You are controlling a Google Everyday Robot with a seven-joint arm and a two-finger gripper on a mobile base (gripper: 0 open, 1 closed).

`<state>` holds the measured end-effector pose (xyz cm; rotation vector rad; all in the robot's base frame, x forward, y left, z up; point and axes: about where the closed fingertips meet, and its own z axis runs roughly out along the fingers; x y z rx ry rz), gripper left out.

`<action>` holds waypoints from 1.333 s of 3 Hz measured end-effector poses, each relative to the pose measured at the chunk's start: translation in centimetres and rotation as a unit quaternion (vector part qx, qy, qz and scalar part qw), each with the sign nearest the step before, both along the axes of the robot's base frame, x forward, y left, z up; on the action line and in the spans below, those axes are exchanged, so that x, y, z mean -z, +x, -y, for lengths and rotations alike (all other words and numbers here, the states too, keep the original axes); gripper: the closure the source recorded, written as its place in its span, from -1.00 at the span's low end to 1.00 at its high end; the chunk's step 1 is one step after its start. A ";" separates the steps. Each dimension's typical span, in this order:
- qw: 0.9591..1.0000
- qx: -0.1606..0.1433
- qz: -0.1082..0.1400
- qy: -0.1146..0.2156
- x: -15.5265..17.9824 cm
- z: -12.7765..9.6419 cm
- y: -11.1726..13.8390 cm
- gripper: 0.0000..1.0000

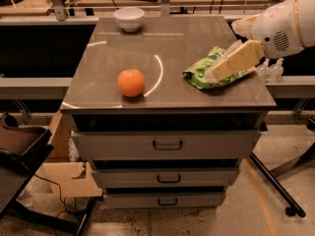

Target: Move orange near white bowl

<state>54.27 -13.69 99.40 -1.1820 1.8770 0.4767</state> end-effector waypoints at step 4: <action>0.999 0.007 0.014 0.044 2.1 -3.7 1.8 -1.00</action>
Offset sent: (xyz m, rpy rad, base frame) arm 0.0052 0.0071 0.0052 0.0390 -0.0151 -0.0021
